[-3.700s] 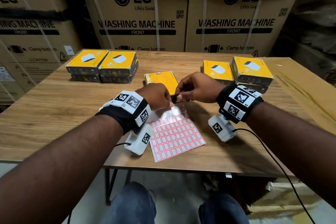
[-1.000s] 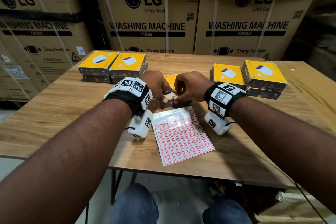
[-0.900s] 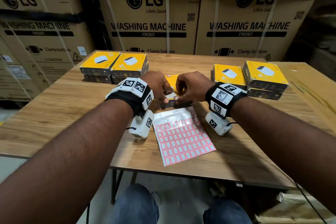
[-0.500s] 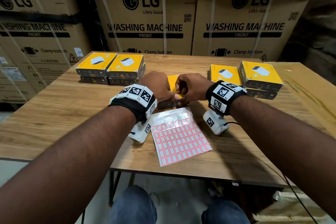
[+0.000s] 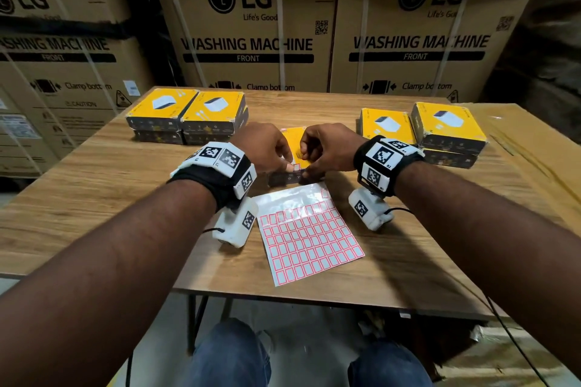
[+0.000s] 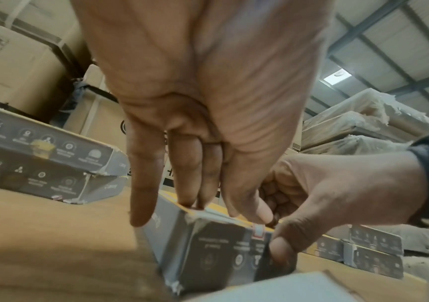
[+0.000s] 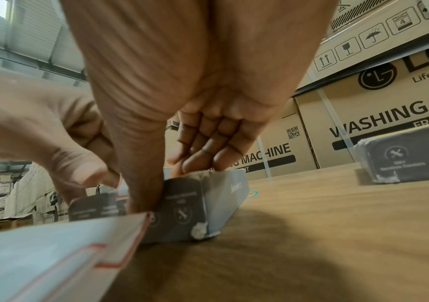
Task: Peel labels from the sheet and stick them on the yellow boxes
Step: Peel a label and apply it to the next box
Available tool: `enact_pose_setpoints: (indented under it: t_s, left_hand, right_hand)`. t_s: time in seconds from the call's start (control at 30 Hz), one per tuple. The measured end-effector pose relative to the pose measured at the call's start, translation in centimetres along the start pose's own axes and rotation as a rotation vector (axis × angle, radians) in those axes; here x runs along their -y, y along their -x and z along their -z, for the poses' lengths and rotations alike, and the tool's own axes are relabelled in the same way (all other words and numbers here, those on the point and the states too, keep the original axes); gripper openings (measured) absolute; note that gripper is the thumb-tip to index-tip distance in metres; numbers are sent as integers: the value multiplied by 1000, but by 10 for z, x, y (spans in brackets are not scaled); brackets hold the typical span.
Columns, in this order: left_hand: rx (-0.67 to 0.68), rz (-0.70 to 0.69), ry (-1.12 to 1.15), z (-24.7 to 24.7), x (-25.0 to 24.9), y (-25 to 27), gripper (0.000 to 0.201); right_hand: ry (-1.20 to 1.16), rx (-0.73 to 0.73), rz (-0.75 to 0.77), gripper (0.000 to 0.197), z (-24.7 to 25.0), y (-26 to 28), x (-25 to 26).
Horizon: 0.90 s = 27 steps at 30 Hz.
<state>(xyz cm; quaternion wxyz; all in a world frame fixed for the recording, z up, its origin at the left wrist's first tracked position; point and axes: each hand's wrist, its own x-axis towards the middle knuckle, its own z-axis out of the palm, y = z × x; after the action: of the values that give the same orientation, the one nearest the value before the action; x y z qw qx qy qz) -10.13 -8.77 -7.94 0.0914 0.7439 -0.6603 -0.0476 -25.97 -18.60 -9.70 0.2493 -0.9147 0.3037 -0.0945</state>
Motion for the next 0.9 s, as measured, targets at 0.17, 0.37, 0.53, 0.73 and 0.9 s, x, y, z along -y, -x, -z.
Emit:
enact_pose_setpoints:
  t_s: [0.17, 0.37, 0.53, 0.73, 0.9]
  left_hand:
    - [-81, 34, -15, -11, -6, 4, 19]
    - [-120, 33, -45, -19, -12, 0, 18]
    - [-97, 41, -60, -22, -14, 0, 18]
    - [-103, 31, -27, -18, -13, 1, 10]
    - [-134, 87, -10, -23, -12, 3, 13]
  right_hand:
    - [37, -9, 5, 41, 2, -1, 3]
    - [64, 9, -1, 40, 3, -2, 3]
    - [71, 35, -12, 39, 4, -4, 4]
    - [67, 44, -18, 36, 4, -7, 3]
    - [64, 42, -16, 37, 4, -6, 3]
